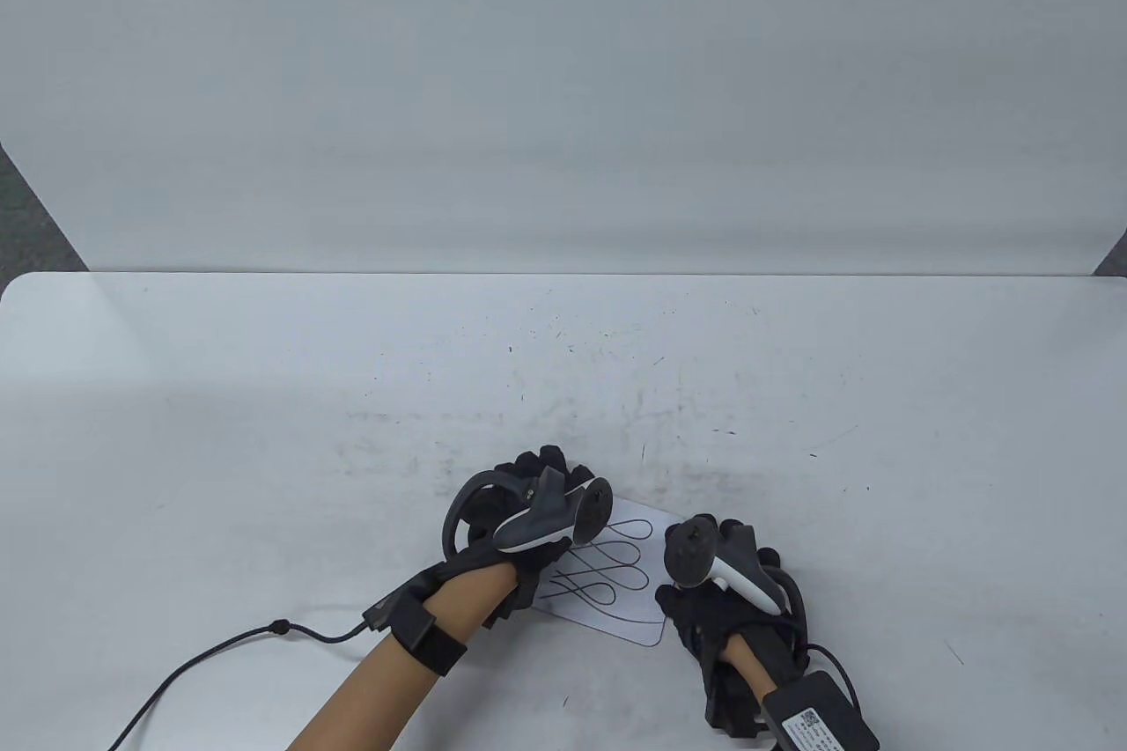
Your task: Wipe the whiteboard with a whiteboard eraser
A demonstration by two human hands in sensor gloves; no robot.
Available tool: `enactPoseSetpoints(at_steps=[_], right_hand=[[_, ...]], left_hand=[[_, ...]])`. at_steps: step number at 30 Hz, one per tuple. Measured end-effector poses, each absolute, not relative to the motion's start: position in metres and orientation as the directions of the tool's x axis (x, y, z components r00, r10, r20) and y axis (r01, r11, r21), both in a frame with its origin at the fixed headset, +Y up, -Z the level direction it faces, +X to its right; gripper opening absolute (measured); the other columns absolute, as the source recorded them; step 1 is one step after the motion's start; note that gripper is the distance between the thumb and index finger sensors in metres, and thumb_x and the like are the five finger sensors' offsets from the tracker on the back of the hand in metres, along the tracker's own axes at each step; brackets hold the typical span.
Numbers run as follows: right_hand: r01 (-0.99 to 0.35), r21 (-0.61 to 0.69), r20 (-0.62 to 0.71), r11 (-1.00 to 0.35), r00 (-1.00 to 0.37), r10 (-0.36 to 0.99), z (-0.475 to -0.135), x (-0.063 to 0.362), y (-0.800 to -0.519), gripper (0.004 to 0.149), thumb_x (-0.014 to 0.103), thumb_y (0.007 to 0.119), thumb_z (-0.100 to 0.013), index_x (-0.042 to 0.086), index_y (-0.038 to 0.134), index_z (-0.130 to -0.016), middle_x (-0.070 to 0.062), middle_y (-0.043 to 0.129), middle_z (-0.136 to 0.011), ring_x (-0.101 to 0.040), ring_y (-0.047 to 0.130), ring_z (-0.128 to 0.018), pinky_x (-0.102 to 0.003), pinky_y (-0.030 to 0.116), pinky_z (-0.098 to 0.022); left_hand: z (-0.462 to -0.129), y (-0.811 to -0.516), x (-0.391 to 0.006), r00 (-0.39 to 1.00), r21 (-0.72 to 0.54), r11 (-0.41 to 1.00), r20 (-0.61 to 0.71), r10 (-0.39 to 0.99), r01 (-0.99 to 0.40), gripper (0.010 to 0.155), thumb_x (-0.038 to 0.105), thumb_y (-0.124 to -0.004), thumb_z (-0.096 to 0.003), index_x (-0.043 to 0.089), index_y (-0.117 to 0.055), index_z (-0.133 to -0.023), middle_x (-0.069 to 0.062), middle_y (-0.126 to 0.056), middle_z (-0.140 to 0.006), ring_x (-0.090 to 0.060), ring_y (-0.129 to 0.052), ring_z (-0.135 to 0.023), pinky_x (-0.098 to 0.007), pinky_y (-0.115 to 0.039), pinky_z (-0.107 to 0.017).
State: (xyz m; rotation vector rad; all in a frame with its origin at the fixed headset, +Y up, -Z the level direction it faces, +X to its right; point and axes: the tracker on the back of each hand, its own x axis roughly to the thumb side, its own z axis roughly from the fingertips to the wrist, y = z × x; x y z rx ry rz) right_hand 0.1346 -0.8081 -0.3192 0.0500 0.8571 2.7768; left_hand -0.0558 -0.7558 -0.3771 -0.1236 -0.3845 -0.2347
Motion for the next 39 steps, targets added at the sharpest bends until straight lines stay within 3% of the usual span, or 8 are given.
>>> enactPoseSetpoints(at_steps=[11, 15, 18, 24, 34, 39], right_hand=[[-0.206, 0.561, -0.034, -0.802, -0.974, 0.226, -0.319, 0.133, -0.808, 0.070, 0.045, 0.041, -0.037, 0.026, -0.004, -0.088, -0.006, -0.014, -0.098, -0.041, -0.014, -0.089, -0.072, -0.002, -0.058], [-0.198, 0.555, -0.028, -0.808, -0.975, 0.220, -0.319, 0.132, -0.808, 0.070, 0.044, 0.042, -0.037, 0.025, -0.002, -0.088, -0.007, -0.013, -0.099, -0.042, -0.012, -0.090, -0.072, 0.000, -0.059], [-0.202, 0.555, -0.028, -0.807, -0.974, 0.225, -0.320, 0.132, -0.808, 0.070, 0.044, 0.042, -0.037, 0.025, -0.002, -0.088, -0.006, -0.013, -0.099, -0.042, -0.012, -0.090, -0.072, 0.000, -0.058], [-0.203, 0.555, -0.027, -0.807, -0.974, 0.227, -0.320, 0.132, -0.808, 0.070, 0.044, 0.042, -0.037, 0.025, -0.002, -0.089, -0.008, -0.011, -0.099, -0.042, -0.012, -0.090, -0.073, 0.000, -0.058], [-0.200, 0.557, -0.025, -0.806, -0.974, 0.224, -0.320, 0.132, -0.808, 0.070, 0.045, 0.042, -0.037, 0.026, -0.002, -0.088, -0.007, -0.012, -0.099, -0.042, -0.012, -0.089, -0.073, 0.000, -0.058], [-0.194, 0.556, -0.026, -0.808, -0.976, 0.217, -0.320, 0.132, -0.808, 0.070, 0.045, 0.041, -0.037, 0.026, -0.002, -0.088, -0.007, -0.012, -0.099, -0.042, -0.012, -0.090, -0.072, 0.001, -0.059]], left_hand=[[-0.298, -0.754, -0.097, 0.821, -0.020, 0.963, 0.526, -0.220, 0.270, 0.061, 0.050, -0.072, -0.0469, 0.037, -0.055, -0.104, -0.017, -0.056, -0.115, -0.043, -0.069, -0.092, -0.058, -0.063, -0.060], [-0.288, -0.754, -0.102, 0.818, -0.026, 0.965, 0.538, -0.207, 0.261, 0.062, 0.051, -0.072, -0.0466, 0.037, -0.054, -0.104, -0.017, -0.056, -0.114, -0.043, -0.070, -0.092, -0.057, -0.064, -0.059], [-0.295, -0.753, -0.101, 0.835, -0.085, 0.972, 0.532, -0.141, 0.217, 0.062, 0.050, -0.074, -0.0462, 0.036, -0.056, -0.104, -0.017, -0.057, -0.114, -0.043, -0.069, -0.091, -0.058, -0.063, -0.059], [-0.321, -0.751, -0.078, 0.841, -0.104, 0.961, 0.515, -0.167, 0.255, 0.061, 0.050, -0.074, -0.0468, 0.039, -0.056, -0.104, -0.015, -0.055, -0.116, -0.042, -0.068, -0.094, -0.058, -0.061, -0.061], [-0.406, -0.752, -0.043, 0.911, -0.108, 0.966, 0.371, -0.180, 0.235, 0.061, 0.051, -0.076, -0.0454, 0.041, -0.058, -0.102, -0.013, -0.056, -0.115, -0.040, -0.068, -0.094, -0.057, -0.061, -0.063], [-0.391, -0.751, -0.046, 0.878, -0.059, 0.959, 0.420, -0.229, 0.279, 0.061, 0.051, -0.076, -0.0450, 0.041, -0.057, -0.102, -0.013, -0.055, -0.115, -0.040, -0.068, -0.094, -0.057, -0.061, -0.062]])
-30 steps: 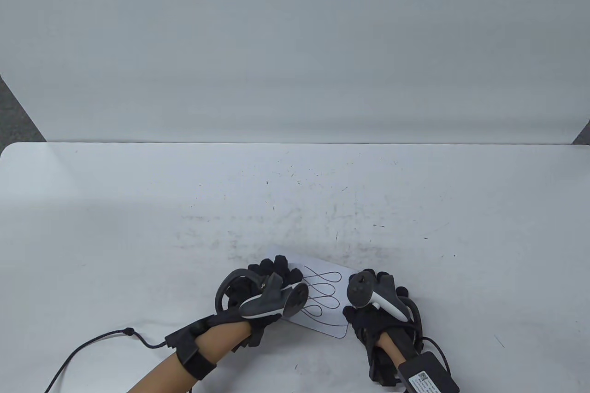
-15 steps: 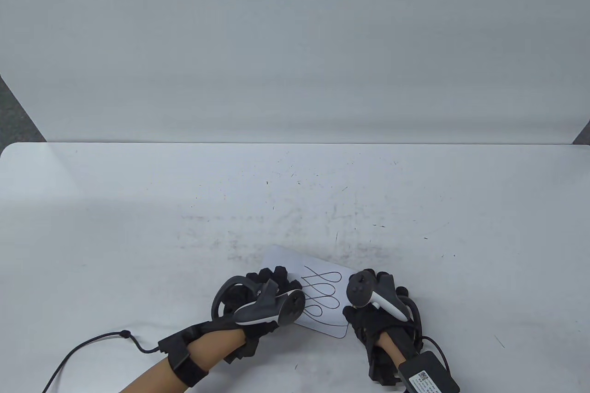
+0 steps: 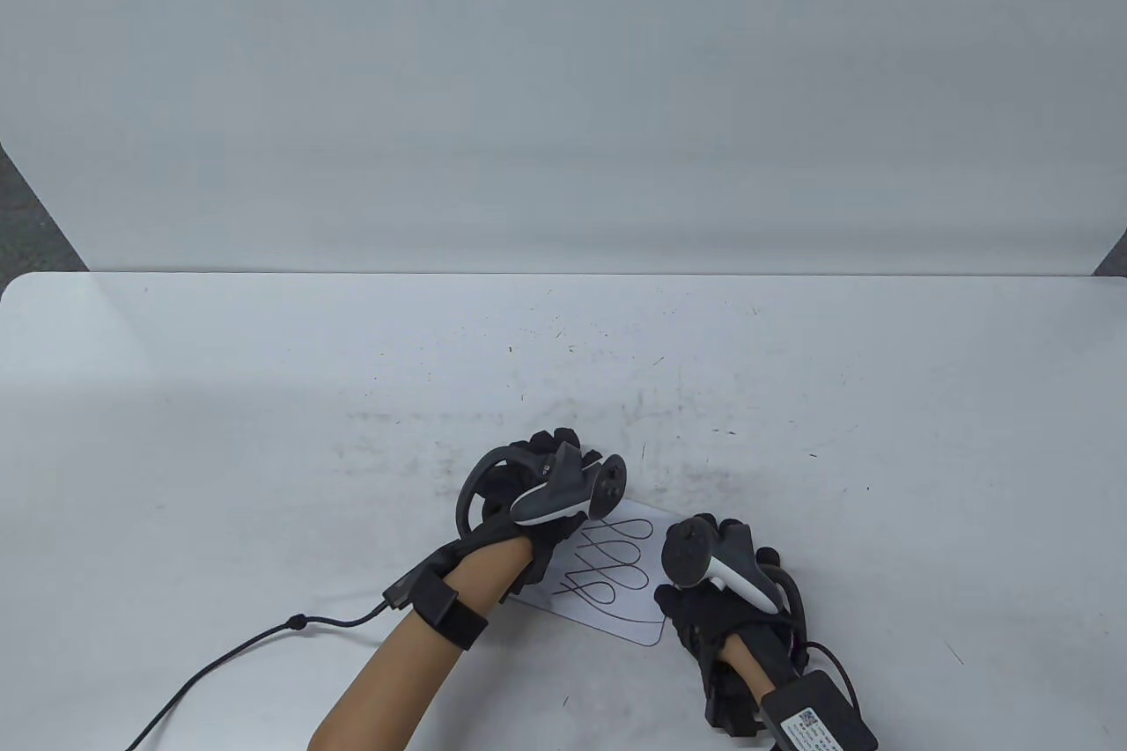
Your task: Wipe the whiteboard with a whiteboard eraser
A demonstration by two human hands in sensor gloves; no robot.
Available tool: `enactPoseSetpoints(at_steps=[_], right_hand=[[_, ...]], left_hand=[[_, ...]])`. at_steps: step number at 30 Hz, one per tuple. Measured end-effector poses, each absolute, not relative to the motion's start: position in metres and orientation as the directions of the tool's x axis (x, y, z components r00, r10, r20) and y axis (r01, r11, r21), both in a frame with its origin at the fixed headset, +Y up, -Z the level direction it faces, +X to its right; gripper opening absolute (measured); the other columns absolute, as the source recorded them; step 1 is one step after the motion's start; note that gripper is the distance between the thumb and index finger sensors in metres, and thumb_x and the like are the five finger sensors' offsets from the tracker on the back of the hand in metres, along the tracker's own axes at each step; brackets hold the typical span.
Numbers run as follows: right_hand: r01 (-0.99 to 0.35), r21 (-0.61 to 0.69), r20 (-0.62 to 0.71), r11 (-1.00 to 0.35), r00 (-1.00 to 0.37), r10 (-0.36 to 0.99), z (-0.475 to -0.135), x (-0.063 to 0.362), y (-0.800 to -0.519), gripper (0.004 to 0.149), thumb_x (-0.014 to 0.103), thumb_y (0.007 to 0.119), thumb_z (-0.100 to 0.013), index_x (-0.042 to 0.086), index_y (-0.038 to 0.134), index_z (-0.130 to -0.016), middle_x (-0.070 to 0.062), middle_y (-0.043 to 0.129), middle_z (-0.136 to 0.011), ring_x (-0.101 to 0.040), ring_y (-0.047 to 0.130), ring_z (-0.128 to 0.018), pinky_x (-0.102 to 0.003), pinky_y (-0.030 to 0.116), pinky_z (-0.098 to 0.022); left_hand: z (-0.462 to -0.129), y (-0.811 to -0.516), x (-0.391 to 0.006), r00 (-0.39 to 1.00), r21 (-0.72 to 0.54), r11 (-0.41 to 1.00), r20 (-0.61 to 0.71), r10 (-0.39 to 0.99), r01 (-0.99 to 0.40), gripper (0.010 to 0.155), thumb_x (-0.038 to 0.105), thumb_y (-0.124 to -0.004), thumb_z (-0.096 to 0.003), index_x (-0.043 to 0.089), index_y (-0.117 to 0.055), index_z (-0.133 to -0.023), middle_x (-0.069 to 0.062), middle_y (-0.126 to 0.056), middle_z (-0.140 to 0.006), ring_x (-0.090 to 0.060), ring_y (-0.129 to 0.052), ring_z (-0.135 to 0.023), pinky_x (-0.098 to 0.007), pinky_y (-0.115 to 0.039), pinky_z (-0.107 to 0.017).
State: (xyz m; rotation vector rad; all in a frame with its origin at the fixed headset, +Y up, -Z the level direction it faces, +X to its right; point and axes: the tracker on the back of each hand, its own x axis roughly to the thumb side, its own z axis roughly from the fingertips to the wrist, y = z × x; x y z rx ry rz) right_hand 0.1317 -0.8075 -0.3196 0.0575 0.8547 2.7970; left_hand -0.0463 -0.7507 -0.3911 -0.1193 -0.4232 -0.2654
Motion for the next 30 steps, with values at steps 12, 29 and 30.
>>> enactPoseSetpoints(at_steps=[12, 29, 30], right_hand=[[-0.186, 0.550, -0.024, -0.814, -0.978, 0.207, -0.320, 0.131, -0.807, 0.070, 0.045, 0.042, -0.037, 0.026, -0.001, -0.088, -0.007, -0.010, -0.099, -0.042, -0.010, -0.090, -0.072, 0.002, -0.059], [-0.188, 0.553, -0.022, -0.811, -0.977, 0.212, -0.320, 0.131, -0.808, 0.069, 0.045, 0.042, -0.037, 0.027, -0.002, -0.088, -0.008, -0.011, -0.099, -0.042, -0.011, -0.090, -0.073, 0.001, -0.059], [-0.189, 0.554, -0.023, -0.811, -0.977, 0.212, -0.320, 0.131, -0.808, 0.070, 0.045, 0.042, -0.037, 0.027, -0.002, -0.088, -0.007, -0.011, -0.099, -0.042, -0.011, -0.090, -0.073, 0.001, -0.059]], left_hand=[[-0.292, -0.750, -0.090, 0.772, 0.001, 0.958, 0.592, -0.230, 0.285, 0.062, 0.051, -0.076, -0.0446, 0.040, -0.058, -0.102, -0.014, -0.057, -0.115, -0.041, -0.069, -0.093, -0.057, -0.063, -0.061], [-0.370, -0.749, -0.046, 0.849, -0.047, 0.965, 0.487, -0.202, 0.257, 0.060, 0.050, -0.079, -0.0445, 0.043, -0.061, -0.101, -0.012, -0.058, -0.116, -0.039, -0.069, -0.095, -0.057, -0.062, -0.063], [-0.378, -0.750, -0.042, 0.851, -0.017, 0.962, 0.471, -0.233, 0.273, 0.060, 0.051, -0.078, -0.0444, 0.044, -0.060, -0.101, -0.011, -0.058, -0.116, -0.039, -0.069, -0.095, -0.057, -0.062, -0.063]])
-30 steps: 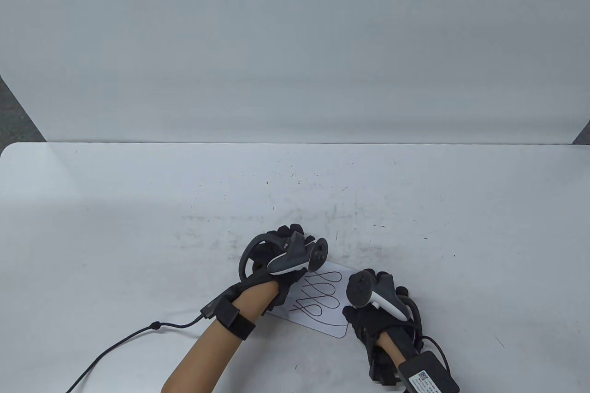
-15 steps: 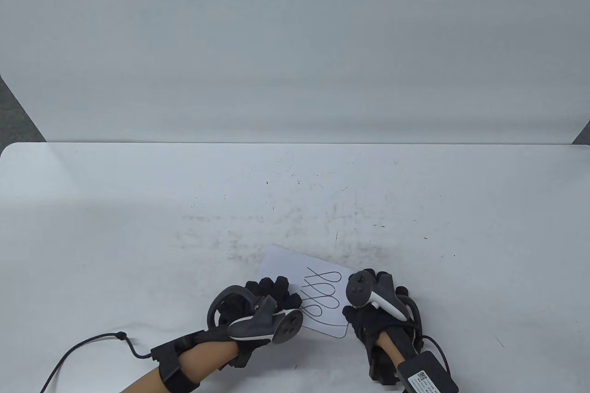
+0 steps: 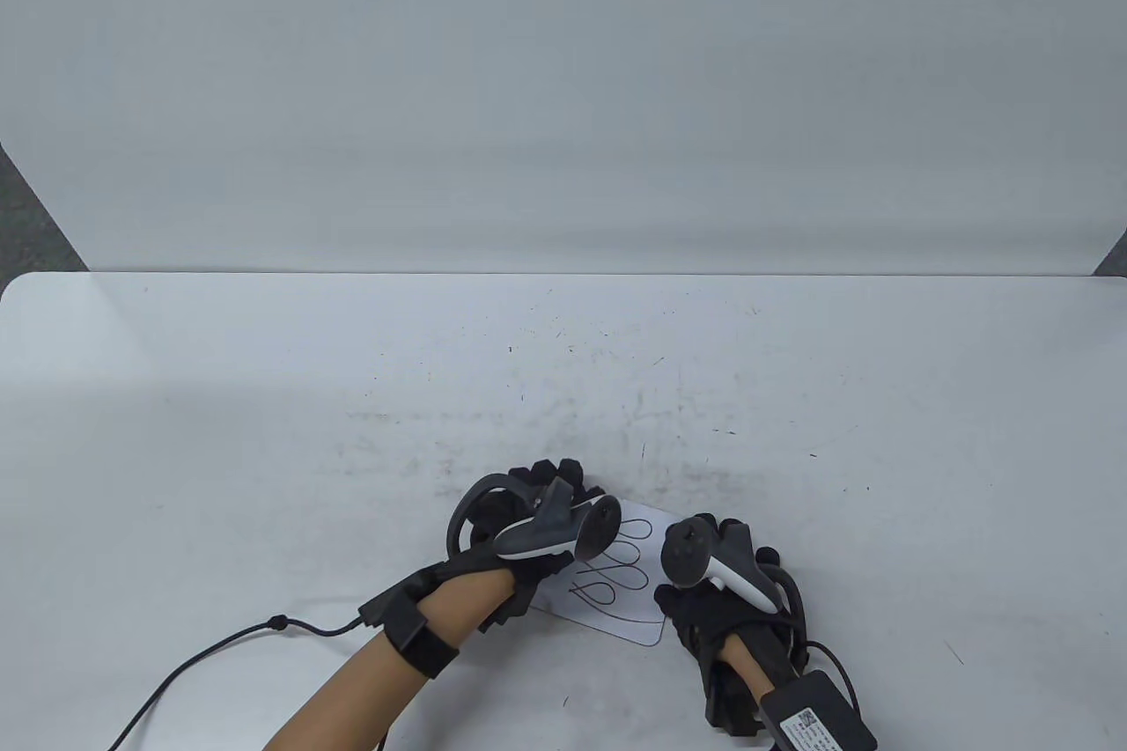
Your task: Wipe the whiteboard with a whiteboard eraser
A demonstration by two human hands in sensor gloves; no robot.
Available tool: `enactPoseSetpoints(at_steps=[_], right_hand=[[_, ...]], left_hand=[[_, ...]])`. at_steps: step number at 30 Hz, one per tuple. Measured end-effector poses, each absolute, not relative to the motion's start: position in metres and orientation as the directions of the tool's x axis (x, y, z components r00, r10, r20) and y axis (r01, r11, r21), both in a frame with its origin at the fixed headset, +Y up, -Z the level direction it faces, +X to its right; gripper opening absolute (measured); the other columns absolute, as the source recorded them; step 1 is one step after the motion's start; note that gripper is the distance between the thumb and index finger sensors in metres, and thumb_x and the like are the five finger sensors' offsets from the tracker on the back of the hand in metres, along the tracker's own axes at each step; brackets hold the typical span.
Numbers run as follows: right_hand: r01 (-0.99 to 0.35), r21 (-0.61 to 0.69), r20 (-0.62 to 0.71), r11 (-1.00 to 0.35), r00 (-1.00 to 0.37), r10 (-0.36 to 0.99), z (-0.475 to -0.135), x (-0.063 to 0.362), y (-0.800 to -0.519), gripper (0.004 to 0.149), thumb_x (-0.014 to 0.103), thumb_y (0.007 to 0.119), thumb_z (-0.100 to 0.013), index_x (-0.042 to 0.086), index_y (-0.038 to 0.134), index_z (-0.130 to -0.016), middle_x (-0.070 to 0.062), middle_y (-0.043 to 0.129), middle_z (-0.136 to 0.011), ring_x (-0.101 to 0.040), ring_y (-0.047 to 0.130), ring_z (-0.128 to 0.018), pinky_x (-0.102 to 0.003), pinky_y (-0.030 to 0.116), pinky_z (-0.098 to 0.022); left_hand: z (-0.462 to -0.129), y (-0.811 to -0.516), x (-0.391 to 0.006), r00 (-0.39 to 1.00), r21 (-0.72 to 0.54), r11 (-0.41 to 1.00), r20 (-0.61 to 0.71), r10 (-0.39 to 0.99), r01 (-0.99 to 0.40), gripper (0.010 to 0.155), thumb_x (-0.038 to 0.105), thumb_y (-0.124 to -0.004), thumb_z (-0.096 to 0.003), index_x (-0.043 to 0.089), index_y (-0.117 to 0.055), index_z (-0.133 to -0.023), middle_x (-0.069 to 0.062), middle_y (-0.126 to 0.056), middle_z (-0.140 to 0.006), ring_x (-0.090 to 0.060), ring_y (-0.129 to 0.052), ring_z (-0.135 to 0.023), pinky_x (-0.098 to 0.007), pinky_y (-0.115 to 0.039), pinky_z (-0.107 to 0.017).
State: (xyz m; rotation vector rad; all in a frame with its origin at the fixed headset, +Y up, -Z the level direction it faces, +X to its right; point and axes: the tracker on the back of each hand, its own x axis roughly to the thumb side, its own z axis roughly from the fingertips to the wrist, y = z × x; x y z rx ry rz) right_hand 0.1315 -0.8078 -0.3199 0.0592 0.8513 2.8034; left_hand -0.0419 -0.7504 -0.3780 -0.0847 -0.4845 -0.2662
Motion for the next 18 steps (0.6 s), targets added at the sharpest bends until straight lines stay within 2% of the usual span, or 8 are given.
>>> enactPoseSetpoints(at_steps=[3, 7, 13, 18], right_hand=[[-0.189, 0.555, -0.024, -0.810, -0.977, 0.212, -0.320, 0.132, -0.808, 0.070, 0.045, 0.041, -0.037, 0.027, -0.002, -0.088, -0.007, -0.012, -0.099, -0.042, -0.011, -0.090, -0.072, 0.001, -0.059], [-0.187, 0.557, -0.023, -0.809, -0.977, 0.210, -0.320, 0.132, -0.808, 0.070, 0.045, 0.041, -0.037, 0.026, -0.002, -0.088, -0.007, -0.012, -0.099, -0.042, -0.012, -0.090, -0.072, 0.001, -0.059], [-0.185, 0.557, -0.022, -0.809, -0.978, 0.208, -0.320, 0.131, -0.808, 0.070, 0.045, 0.041, -0.037, 0.026, -0.003, -0.088, -0.007, -0.012, -0.099, -0.042, -0.012, -0.090, -0.072, 0.001, -0.059], [-0.181, 0.555, -0.021, -0.812, -0.979, 0.204, -0.320, 0.131, -0.808, 0.070, 0.045, 0.041, -0.037, 0.026, -0.002, -0.088, -0.008, -0.012, -0.099, -0.042, -0.011, -0.090, -0.073, 0.001, -0.059]], left_hand=[[-0.393, -0.752, -0.035, 0.867, -0.011, 0.966, 0.443, -0.227, 0.258, 0.060, 0.051, -0.078, -0.0439, 0.044, -0.060, -0.100, -0.011, -0.058, -0.115, -0.038, -0.069, -0.094, -0.057, -0.062, -0.063], [-0.382, -0.751, -0.039, 0.844, 0.017, 0.959, 0.469, -0.259, 0.284, 0.060, 0.051, -0.078, -0.0439, 0.043, -0.060, -0.101, -0.012, -0.057, -0.115, -0.039, -0.069, -0.094, -0.057, -0.062, -0.062], [-0.326, -0.750, -0.065, 0.777, 0.044, 0.956, 0.572, -0.263, 0.291, 0.060, 0.051, -0.078, -0.0442, 0.042, -0.060, -0.101, -0.013, -0.058, -0.114, -0.040, -0.070, -0.093, -0.057, -0.063, -0.060], [-0.278, -0.750, -0.082, 0.757, 0.077, 0.952, 0.588, -0.285, 0.298, 0.061, 0.051, -0.078, -0.0442, 0.041, -0.060, -0.102, -0.014, -0.058, -0.115, -0.040, -0.070, -0.093, -0.057, -0.063, -0.060]])
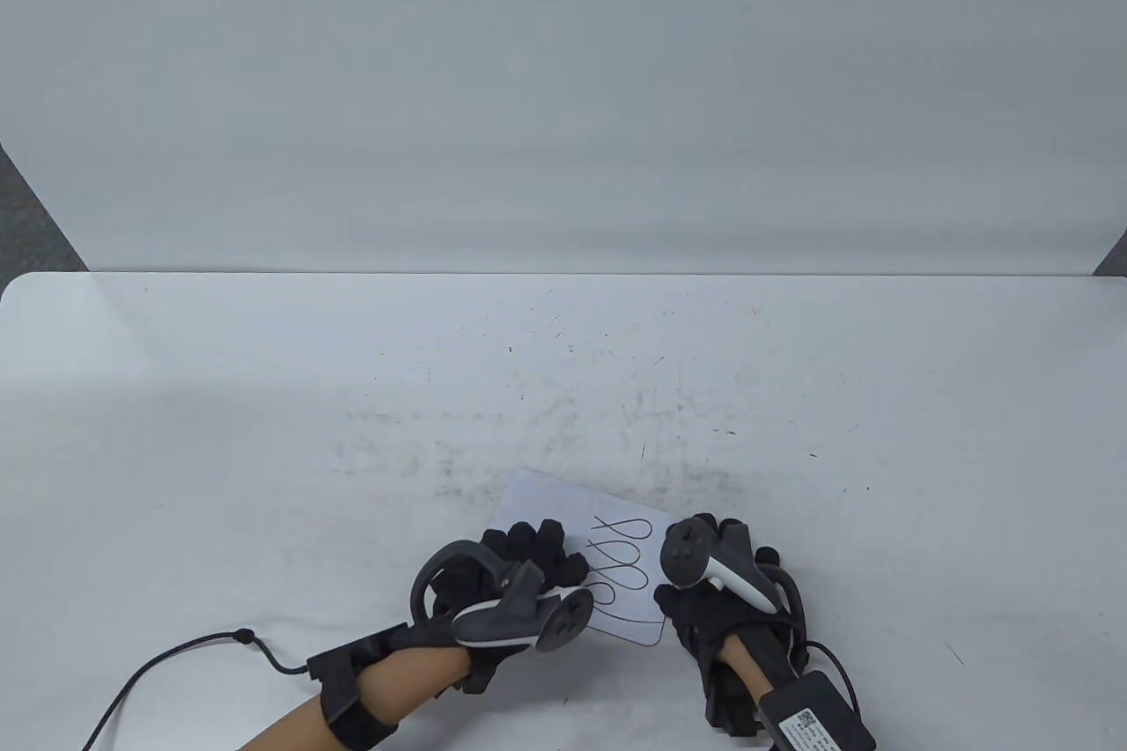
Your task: Wipe the whiteboard with a whiteboard eraser
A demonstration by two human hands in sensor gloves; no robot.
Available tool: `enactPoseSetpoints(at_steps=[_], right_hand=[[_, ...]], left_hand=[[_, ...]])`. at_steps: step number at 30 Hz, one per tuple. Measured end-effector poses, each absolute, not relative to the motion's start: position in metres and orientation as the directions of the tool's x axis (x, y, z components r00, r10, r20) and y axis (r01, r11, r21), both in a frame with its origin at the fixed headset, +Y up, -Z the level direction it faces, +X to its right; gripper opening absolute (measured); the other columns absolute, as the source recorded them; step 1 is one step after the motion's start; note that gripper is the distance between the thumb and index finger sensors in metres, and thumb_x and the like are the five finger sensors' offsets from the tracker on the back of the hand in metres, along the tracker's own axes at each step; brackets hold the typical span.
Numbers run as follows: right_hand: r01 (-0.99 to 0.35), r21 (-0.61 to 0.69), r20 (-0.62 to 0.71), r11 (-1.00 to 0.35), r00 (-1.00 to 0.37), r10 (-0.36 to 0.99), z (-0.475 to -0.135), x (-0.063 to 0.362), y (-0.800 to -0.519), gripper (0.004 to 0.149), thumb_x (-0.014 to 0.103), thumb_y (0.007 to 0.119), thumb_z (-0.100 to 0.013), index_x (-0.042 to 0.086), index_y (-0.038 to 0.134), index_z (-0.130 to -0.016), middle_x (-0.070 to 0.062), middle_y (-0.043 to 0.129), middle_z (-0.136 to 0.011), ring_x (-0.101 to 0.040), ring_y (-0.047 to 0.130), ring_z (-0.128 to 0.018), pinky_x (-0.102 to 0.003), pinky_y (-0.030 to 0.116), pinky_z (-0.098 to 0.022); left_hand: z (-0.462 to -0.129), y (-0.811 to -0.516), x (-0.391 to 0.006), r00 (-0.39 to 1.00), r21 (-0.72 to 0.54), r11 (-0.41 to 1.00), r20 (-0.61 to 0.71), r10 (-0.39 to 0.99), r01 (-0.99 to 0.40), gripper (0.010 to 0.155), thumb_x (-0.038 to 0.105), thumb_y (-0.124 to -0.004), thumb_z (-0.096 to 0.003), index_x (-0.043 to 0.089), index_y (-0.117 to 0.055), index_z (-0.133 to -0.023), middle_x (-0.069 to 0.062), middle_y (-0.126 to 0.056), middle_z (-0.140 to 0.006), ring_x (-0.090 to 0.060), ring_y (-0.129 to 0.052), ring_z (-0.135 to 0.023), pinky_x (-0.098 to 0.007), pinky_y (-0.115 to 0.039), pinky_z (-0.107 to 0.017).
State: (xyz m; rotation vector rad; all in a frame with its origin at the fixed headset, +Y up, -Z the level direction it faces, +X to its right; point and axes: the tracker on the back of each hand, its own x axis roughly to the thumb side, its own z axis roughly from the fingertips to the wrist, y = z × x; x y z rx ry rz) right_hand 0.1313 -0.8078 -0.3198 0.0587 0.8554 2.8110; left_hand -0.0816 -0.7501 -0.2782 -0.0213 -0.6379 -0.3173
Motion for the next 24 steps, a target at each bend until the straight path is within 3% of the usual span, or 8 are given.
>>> enactPoseSetpoints(at_steps=[3, 8, 12, 20, 24], right_hand=[[-0.179, 0.554, -0.020, -0.813, -0.979, 0.203, -0.320, 0.131, -0.808, 0.070, 0.045, 0.041, -0.037, 0.026, -0.002, -0.088, -0.008, -0.011, -0.099, -0.043, -0.011, -0.090, -0.073, 0.001, -0.059], [-0.180, 0.554, -0.019, -0.813, -0.979, 0.203, -0.320, 0.131, -0.808, 0.070, 0.045, 0.041, -0.037, 0.026, -0.002, -0.088, -0.008, -0.011, -0.099, -0.043, -0.011, -0.090, -0.073, 0.002, -0.059], [-0.180, 0.554, -0.019, -0.813, -0.979, 0.203, -0.320, 0.131, -0.808, 0.070, 0.045, 0.041, -0.037, 0.026, -0.002, -0.088, -0.008, -0.011, -0.099, -0.043, -0.010, -0.090, -0.073, 0.002, -0.059], [-0.180, 0.554, -0.019, -0.813, -0.979, 0.203, -0.320, 0.131, -0.808, 0.070, 0.045, 0.041, -0.037, 0.026, -0.002, -0.088, -0.008, -0.011, -0.099, -0.043, -0.010, -0.090, -0.073, 0.002, -0.059], [-0.184, 0.556, -0.019, -0.811, -0.978, 0.209, -0.320, 0.131, -0.808, 0.070, 0.045, 0.042, -0.037, 0.026, -0.002, -0.088, -0.007, -0.011, -0.099, -0.042, -0.011, -0.090, -0.073, 0.001, -0.059]], left_hand=[[-0.270, -0.751, -0.081, 0.744, 0.113, 0.945, 0.590, -0.312, 0.307, 0.062, 0.052, -0.078, -0.0443, 0.041, -0.060, -0.102, -0.014, -0.058, -0.114, -0.040, -0.070, -0.092, -0.057, -0.064, -0.060], [-0.283, -0.750, -0.075, 0.770, 0.025, 0.960, 0.591, -0.239, 0.279, 0.061, 0.050, -0.078, -0.0451, 0.041, -0.059, -0.102, -0.014, -0.056, -0.115, -0.041, -0.068, -0.093, -0.058, -0.062, -0.061], [-0.307, -0.751, -0.063, 0.801, -0.028, 0.966, 0.565, -0.196, 0.256, 0.060, 0.050, -0.077, -0.0459, 0.042, -0.058, -0.102, -0.013, -0.055, -0.116, -0.041, -0.067, -0.094, -0.058, -0.060, -0.062], [-0.380, -0.754, -0.029, 0.853, -0.010, 0.960, 0.461, -0.244, 0.280, 0.060, 0.050, -0.076, -0.0459, 0.044, -0.057, -0.102, -0.012, -0.053, -0.116, -0.039, -0.065, -0.096, -0.057, -0.059, -0.064], [-0.395, -0.754, -0.021, 0.865, -0.019, 0.959, 0.437, -0.248, 0.284, 0.059, 0.050, -0.076, -0.0455, 0.044, -0.057, -0.101, -0.012, -0.053, -0.116, -0.040, -0.065, -0.095, -0.058, -0.059, -0.063]])
